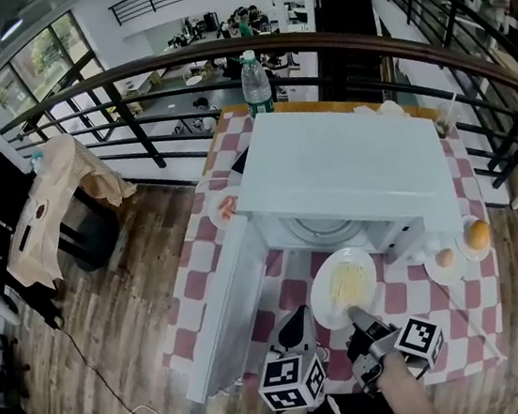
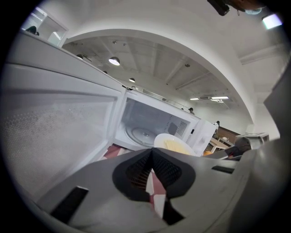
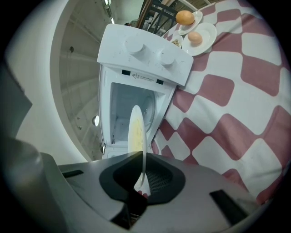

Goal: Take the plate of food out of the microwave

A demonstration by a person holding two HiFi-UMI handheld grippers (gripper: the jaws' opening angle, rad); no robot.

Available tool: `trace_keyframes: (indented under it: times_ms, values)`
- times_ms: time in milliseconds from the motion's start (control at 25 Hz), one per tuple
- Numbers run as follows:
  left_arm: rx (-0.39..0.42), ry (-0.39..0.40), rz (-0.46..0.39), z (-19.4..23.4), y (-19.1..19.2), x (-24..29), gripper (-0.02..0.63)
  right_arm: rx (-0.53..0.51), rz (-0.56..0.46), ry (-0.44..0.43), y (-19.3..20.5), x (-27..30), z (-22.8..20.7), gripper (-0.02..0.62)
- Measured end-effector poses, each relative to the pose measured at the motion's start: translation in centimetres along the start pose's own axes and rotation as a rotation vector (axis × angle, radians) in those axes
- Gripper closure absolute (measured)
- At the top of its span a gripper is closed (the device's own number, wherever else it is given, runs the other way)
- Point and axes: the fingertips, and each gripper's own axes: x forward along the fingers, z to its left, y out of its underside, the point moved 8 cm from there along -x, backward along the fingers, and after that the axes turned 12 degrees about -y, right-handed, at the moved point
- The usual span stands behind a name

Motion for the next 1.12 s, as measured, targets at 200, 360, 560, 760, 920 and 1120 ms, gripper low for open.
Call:
trace_keyframes:
  times_ms: [200,360,560,760,920,1120]
  values:
    - [0.002,-0.007,-0.008,0.3,-0.24,-0.06,0.594,0.008,0.008,-0.024,0.13,0.48,0.07,0.569]
    - [0.01,-0.004,-0.01,0.29,-0.39,-0.2,0.594,0.007,0.007,0.006,0.21,0.37,0.24,0.569]
    - [0.013,0.004,-0.008,0.17,-0.42,-0.18,0.594,0.008,0.002,-0.017,0.16,0.61,0.44,0.569]
    - [0.015,0.012,-0.006,-0.02,-0.33,-0.17,0.594,0.008,-0.001,-0.005,0.23,0.31,0.44,0.569]
    - [0.019,0.017,-0.003,-0.21,-0.27,-0.12,0.594,0.013,-0.006,0.0,0.09,0.15,0.38,0.569]
    - [0.035,0.016,-0.008,-0.43,-0.28,-0.09,0.594,0.013,-0.007,0.012,-0.14,0.06,0.37,0.569]
